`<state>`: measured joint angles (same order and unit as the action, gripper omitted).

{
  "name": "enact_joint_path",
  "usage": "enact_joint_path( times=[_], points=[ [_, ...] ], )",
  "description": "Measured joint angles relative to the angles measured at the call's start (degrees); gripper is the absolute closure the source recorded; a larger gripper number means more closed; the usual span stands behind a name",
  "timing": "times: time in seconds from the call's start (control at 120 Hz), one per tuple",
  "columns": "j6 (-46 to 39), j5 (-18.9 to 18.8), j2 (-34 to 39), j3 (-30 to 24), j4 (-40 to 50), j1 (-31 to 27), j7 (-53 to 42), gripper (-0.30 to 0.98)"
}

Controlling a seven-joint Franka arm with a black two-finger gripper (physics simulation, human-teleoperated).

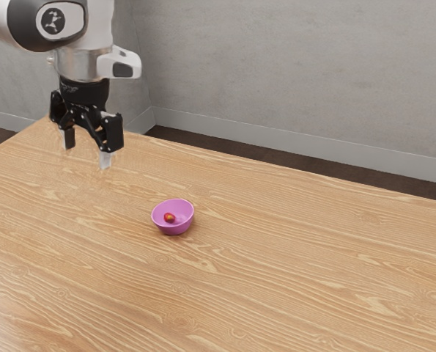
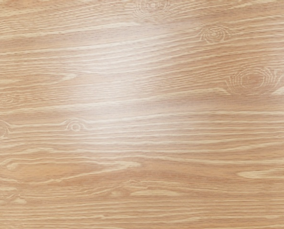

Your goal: Take strawberry from the bowl

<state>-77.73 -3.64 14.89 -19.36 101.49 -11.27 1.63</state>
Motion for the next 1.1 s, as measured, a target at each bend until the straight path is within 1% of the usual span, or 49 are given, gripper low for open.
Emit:
enact_joint_path(
  times=[0.092,0.175,0.258,0.342,0.375,0.467,0.542,0.742,0.95,1.1],
  points=[
    [-3.91,0.41,0.18,0.18,0.58,-0.25,0.68,0.00],
    [-10.32,1.79,-1.36,0.68,8.21,-1.05,1.58,0.00],
    [-16.03,2.41,-7.76,0.77,10.91,-4.06,2.84,0.00],
    [-21.72,1.46,-14.93,1.04,11.23,-5.60,3.95,0.00],
    [-23.94,1.16,-16.70,1.27,11.20,-6.17,4.36,0.04],
    [-29.05,0.77,-23.22,2.31,7.70,-6.28,5.40,0.14],
    [-32.37,0.79,-26.36,2.42,6.70,-5.47,6.68,0.19],
    [-37.40,1.50,-28.47,2.37,6.07,-3.74,10.81,0.26],
    [-40.04,1.63,-30.83,2.38,4.71,-2.94,14.66,0.28],
    [-40.79,1.42,-32.99,2.39,3.14,-3.44,16.67,0.28]
  ],
)
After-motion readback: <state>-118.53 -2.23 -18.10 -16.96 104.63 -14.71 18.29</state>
